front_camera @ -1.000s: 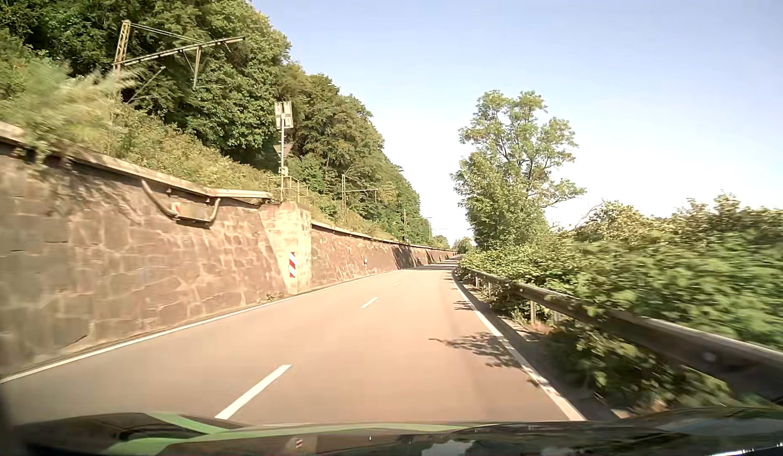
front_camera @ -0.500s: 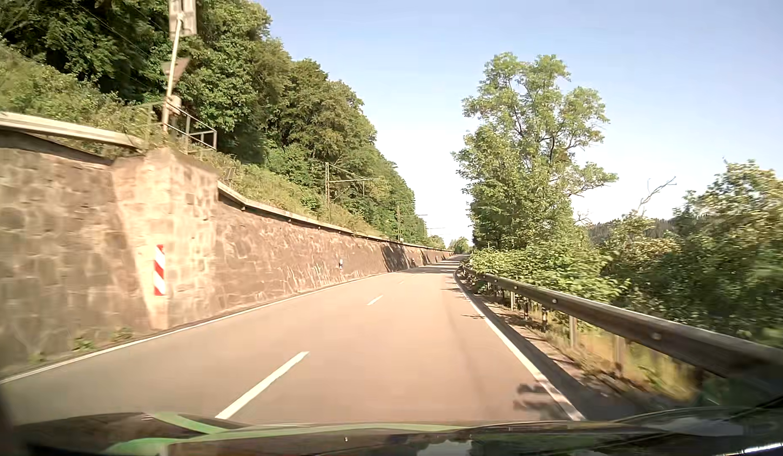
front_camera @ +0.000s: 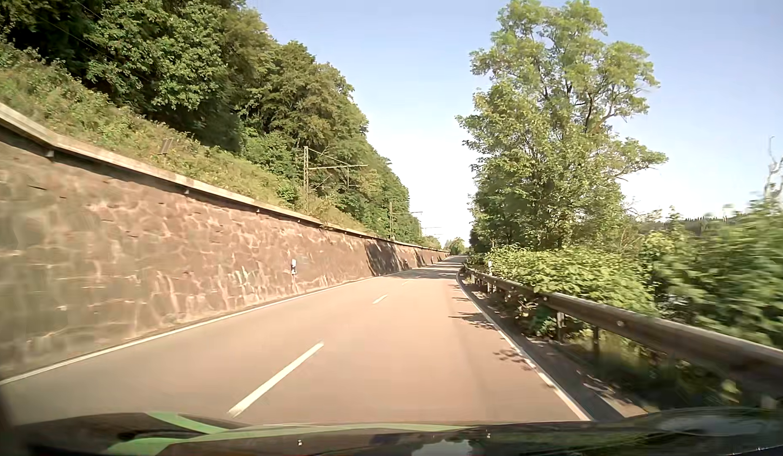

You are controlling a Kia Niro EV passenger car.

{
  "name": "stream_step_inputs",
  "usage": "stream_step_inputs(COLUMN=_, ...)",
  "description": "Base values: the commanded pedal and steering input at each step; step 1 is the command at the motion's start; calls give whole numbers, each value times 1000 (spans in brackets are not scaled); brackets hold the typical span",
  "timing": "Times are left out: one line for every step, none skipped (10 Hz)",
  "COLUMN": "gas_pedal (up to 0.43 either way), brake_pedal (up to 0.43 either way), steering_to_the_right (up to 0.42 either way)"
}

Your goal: Follow the waypoints while adhering to traffic rules and regulations

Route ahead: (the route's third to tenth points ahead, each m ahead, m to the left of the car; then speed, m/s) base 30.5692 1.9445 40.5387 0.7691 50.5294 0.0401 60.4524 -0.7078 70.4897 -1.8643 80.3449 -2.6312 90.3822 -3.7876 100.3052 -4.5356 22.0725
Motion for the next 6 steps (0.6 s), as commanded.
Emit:
stream_step_inputs(gas_pedal=260, brake_pedal=0, steering_to_the_right=9)
stream_step_inputs(gas_pedal=260, brake_pedal=0, steering_to_the_right=9)
stream_step_inputs(gas_pedal=260, brake_pedal=0, steering_to_the_right=9)
stream_step_inputs(gas_pedal=260, brake_pedal=0, steering_to_the_right=9)
stream_step_inputs(gas_pedal=228, brake_pedal=0, steering_to_the_right=8)
stream_step_inputs(gas_pedal=209, brake_pedal=0, steering_to_the_right=8)
